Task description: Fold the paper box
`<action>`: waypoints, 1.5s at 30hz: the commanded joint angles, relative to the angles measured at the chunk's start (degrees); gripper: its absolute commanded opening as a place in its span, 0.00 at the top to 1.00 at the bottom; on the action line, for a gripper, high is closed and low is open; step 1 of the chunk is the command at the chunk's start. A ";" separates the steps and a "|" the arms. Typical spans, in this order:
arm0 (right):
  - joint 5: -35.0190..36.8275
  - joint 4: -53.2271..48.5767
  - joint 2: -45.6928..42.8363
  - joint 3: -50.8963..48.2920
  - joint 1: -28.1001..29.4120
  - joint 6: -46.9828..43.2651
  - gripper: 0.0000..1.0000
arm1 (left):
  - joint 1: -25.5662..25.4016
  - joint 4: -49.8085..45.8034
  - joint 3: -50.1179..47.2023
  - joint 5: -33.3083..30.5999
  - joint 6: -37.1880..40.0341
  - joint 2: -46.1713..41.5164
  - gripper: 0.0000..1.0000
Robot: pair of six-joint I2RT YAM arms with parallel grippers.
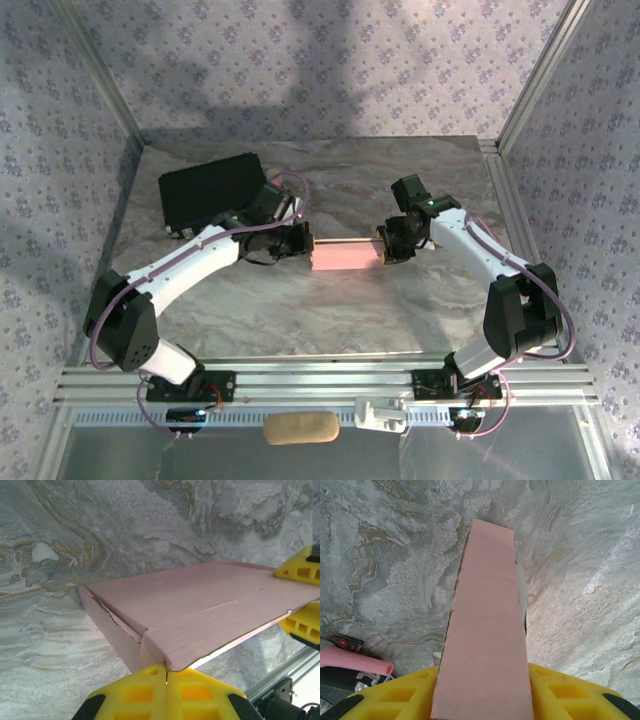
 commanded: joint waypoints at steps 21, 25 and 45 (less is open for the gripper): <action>1.91 -3.52 1.54 0.25 0.13 -0.84 0.57 | 2.33 -6.09 0.70 -0.97 5.24 -0.19 0.68; 1.92 -3.39 1.60 0.28 0.13 -0.89 0.57 | 1.61 -5.90 1.15 -2.19 5.22 -1.88 0.57; 1.39 -3.05 1.49 0.15 -0.28 -1.02 0.59 | -1.09 -0.18 -1.31 -3.53 1.99 -4.16 0.58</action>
